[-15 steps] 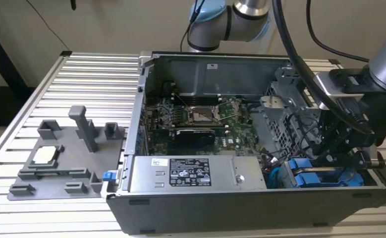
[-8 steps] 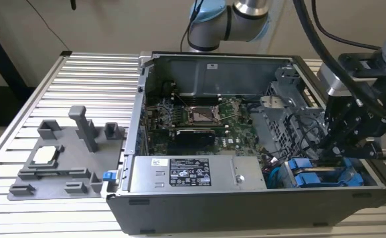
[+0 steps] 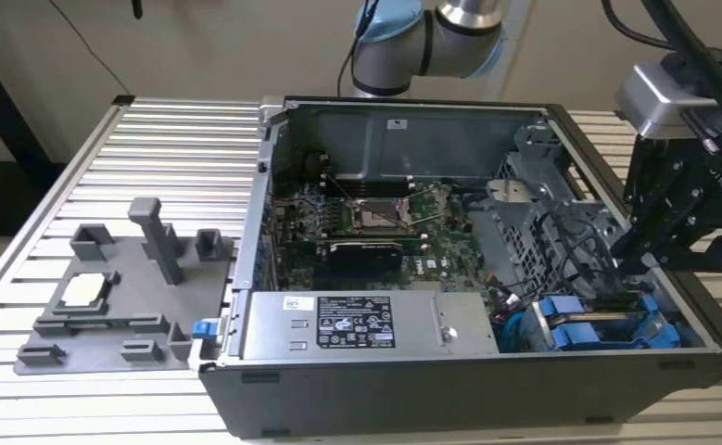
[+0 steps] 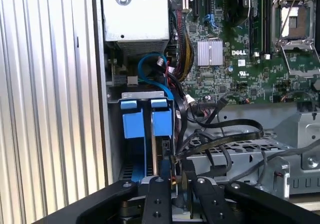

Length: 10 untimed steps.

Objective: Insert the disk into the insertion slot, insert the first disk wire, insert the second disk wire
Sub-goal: 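Insert the second disk wire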

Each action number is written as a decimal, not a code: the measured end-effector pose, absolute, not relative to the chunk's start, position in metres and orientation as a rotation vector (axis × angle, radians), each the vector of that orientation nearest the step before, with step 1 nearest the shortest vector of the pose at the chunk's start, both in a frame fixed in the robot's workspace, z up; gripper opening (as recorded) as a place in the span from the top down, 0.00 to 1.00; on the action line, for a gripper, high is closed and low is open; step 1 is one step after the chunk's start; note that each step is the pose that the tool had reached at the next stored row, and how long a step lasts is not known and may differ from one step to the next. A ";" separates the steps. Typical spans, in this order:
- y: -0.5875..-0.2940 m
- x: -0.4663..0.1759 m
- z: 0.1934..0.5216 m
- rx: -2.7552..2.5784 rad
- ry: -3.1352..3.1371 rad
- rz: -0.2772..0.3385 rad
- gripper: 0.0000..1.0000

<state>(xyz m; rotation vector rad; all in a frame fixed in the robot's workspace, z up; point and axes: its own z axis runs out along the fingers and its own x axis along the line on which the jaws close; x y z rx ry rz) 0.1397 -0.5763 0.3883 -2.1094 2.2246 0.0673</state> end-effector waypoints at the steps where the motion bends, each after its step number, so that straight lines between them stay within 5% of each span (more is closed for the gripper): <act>1: -0.576 0.140 0.388 -2.109 2.225 0.067 0.76; 10: -0.576 0.139 0.388 -2.110 2.225 0.066 0.76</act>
